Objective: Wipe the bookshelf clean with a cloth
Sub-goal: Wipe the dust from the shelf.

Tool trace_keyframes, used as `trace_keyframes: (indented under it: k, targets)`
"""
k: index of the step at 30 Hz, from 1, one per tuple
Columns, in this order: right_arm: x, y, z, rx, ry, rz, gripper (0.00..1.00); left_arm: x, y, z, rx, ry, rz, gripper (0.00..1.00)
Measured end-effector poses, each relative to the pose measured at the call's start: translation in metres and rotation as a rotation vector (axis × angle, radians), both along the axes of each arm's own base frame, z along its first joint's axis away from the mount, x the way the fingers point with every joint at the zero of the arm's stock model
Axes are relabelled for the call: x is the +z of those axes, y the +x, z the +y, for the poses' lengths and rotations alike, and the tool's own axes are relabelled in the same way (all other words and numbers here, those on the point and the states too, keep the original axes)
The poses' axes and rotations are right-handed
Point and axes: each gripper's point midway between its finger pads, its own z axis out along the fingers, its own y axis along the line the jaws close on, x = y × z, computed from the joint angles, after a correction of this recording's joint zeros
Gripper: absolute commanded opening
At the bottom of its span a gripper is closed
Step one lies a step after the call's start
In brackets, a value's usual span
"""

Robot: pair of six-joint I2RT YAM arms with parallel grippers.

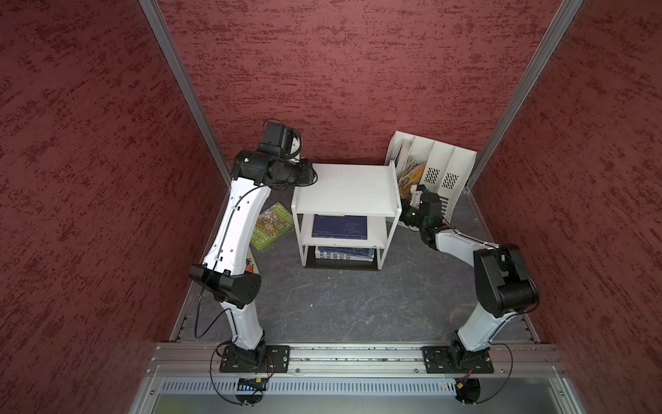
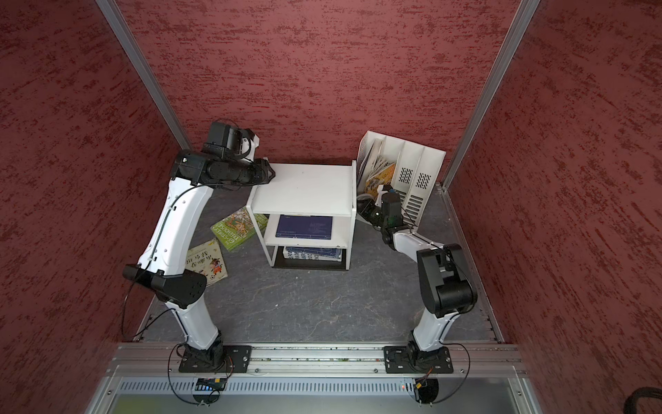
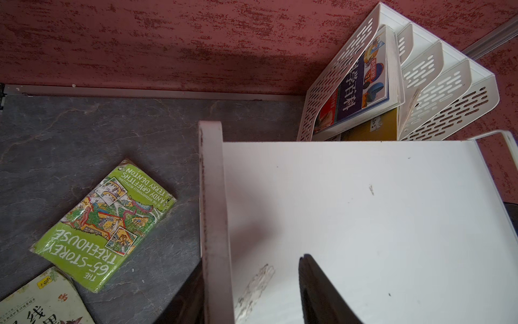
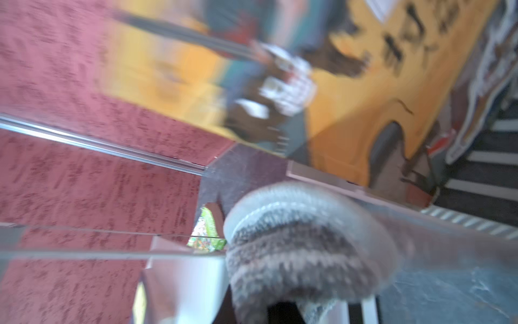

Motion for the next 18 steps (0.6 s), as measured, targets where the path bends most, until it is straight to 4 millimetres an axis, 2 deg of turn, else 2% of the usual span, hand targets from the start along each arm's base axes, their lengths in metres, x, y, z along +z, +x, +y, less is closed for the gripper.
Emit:
trace_keyframes:
  k: [3, 6, 18]
  targets:
    - [0.026, -0.008, -0.002, 0.002, 0.001, -0.05, 0.0, 0.001, 0.0, -0.001, -0.007, -0.003, -0.003, 0.58]
    - [0.042, -0.015, -0.002, 0.007, -0.011, -0.08, 0.0, 0.001, 0.0, -0.002, -0.01, -0.007, -0.005, 0.6]
    - [0.058, -0.02, -0.002, 0.019, -0.003, -0.097, 0.0, 0.002, 0.002, -0.004, -0.016, -0.01, -0.015, 0.61]
